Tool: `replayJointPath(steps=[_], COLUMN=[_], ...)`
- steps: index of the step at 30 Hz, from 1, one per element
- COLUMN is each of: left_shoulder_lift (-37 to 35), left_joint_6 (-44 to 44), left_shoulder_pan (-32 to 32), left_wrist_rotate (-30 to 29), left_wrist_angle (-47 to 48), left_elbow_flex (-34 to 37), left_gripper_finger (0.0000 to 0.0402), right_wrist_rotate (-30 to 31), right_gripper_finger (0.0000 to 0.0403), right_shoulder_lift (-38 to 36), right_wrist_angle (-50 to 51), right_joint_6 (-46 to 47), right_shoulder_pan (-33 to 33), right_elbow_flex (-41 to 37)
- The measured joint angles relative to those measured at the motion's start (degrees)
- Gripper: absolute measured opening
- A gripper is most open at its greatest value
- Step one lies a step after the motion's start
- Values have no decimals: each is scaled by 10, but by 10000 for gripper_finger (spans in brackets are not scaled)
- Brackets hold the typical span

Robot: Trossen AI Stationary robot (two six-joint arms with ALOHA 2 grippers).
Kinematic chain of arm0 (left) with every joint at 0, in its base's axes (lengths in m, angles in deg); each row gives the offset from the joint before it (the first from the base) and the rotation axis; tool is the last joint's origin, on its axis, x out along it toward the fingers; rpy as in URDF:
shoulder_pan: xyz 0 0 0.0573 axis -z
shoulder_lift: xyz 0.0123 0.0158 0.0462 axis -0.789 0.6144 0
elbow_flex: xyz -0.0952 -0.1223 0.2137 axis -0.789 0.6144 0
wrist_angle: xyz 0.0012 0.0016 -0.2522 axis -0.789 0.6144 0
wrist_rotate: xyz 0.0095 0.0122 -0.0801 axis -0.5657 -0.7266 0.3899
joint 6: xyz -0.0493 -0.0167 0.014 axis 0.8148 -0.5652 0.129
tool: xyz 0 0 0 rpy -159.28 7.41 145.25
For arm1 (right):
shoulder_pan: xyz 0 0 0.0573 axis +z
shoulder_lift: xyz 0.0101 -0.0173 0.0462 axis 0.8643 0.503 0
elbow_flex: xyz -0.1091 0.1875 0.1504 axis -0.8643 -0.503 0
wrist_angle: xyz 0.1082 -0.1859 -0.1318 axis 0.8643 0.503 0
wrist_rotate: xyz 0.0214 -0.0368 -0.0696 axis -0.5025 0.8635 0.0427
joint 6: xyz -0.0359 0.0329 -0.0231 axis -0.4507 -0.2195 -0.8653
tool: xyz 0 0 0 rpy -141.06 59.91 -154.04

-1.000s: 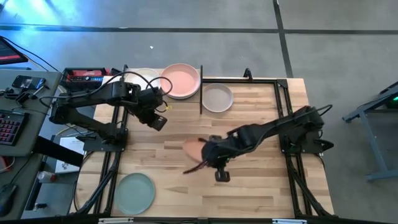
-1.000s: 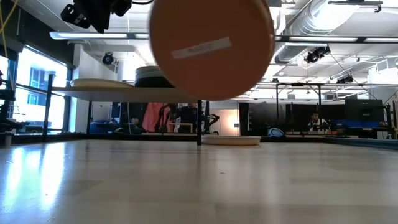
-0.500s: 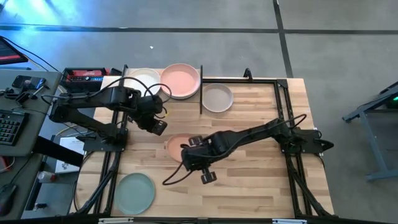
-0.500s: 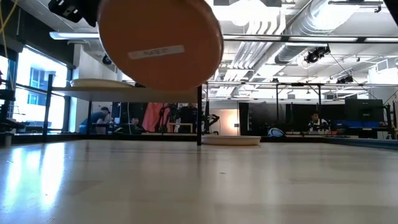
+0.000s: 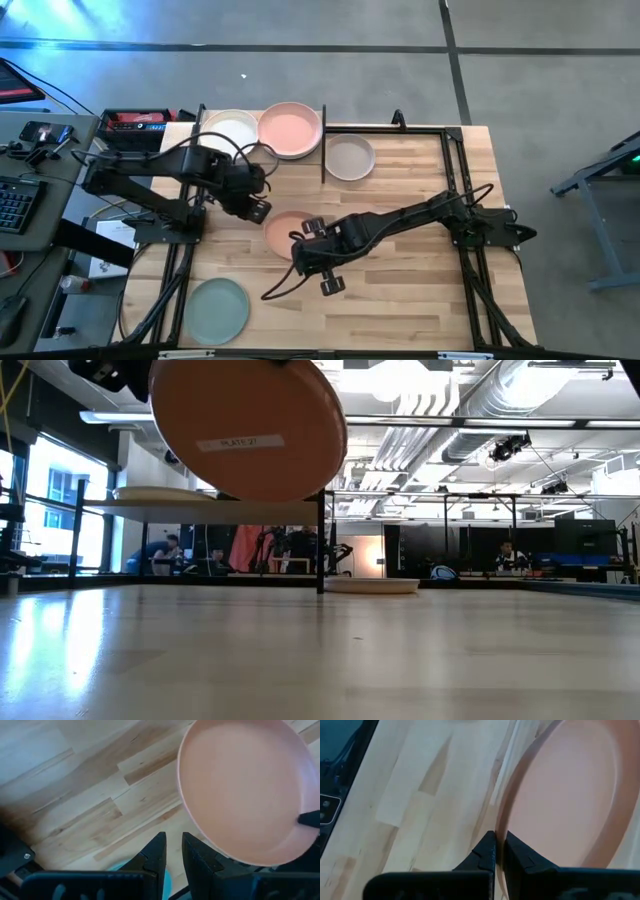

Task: Place and stack plates onto a shelf
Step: Stack the pink plate on top of the white plate on the shelf

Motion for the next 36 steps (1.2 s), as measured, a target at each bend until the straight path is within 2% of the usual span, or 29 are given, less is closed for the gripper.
replayJointPath(steps=[10,17,36], left_shoulder_lift=[66,97,114], left_joint_6=[-30,-50,-47], left_shoulder_pan=[-1,-12,-16], left_wrist_rotate=[6,16,16], left_wrist_angle=[-9,-77,-74], left_elbow_flex=[0,0,0], left_gripper_finger=[49,49,49], right_wrist_rotate=[1,1,17], right_gripper_finger=[0,0,0], right_shoulder_lift=[0,0,0], right_wrist_angle=[15,27,62], right_joint_6=[-5,-4,35], right_shoulder_pan=[0,0,-1], right_elbow_flex=[0,0,0])
